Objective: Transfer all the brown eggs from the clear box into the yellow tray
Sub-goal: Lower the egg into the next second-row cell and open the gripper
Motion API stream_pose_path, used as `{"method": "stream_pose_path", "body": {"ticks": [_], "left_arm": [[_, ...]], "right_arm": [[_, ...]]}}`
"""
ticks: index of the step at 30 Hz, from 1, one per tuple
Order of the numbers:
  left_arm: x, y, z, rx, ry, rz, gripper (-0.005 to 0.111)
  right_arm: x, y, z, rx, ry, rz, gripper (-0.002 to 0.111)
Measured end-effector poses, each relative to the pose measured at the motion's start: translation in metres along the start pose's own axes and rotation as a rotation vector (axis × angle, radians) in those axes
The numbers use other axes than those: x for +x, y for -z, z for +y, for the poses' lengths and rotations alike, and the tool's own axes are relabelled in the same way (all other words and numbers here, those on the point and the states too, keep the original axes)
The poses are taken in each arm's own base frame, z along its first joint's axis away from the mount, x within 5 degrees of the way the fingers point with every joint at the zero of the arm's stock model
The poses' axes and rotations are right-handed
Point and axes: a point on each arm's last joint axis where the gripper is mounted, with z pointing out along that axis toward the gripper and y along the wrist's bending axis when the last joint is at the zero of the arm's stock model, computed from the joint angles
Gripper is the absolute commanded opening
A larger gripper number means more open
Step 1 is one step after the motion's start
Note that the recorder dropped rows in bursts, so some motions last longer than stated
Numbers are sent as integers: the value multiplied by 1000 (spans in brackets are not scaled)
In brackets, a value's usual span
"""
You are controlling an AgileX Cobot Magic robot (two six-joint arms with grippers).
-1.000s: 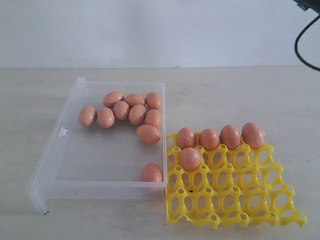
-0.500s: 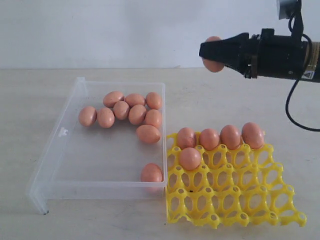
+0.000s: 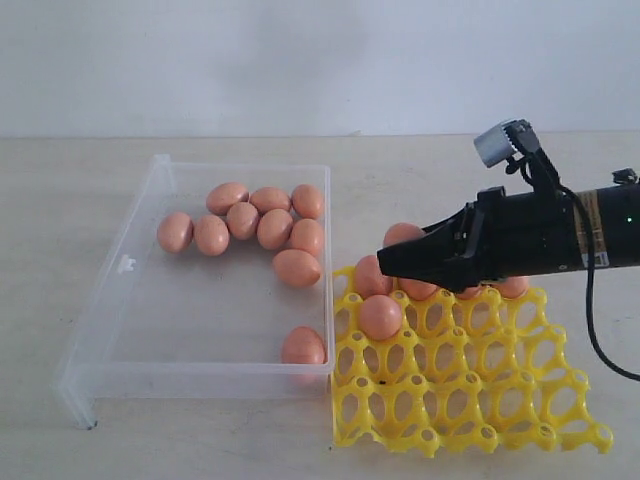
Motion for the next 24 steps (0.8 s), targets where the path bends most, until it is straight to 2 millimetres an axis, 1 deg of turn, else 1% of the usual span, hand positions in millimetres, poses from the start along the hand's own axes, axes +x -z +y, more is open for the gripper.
{"method": "stream_pose_path", "body": {"ticks": [2, 5, 12, 20, 21, 23, 24], "left_arm": [[0, 0, 0, 0, 0, -1, -4], [0, 0, 0, 0, 0, -1, -4], [-1, 0, 0, 1, 3, -8, -4], [-1, 0, 0, 1, 8, -8, -4], [-1, 0, 0, 1, 8, -8, -4], [-1, 0, 0, 1, 8, -8, 2], [-1, 0, 0, 1, 8, -8, 11]], "right_arm": [[-4, 0, 3, -2, 17, -18, 0], [-5, 1, 2, 21, 28, -16, 0], [3, 2, -11, 170, 42, 69, 0], [7, 1, -14, 184, 60, 101, 0], [7, 1, -14, 183, 73, 102, 0], [8, 1, -15, 182, 89, 105, 0], [9, -1, -16, 180, 88, 107, 0]]}}
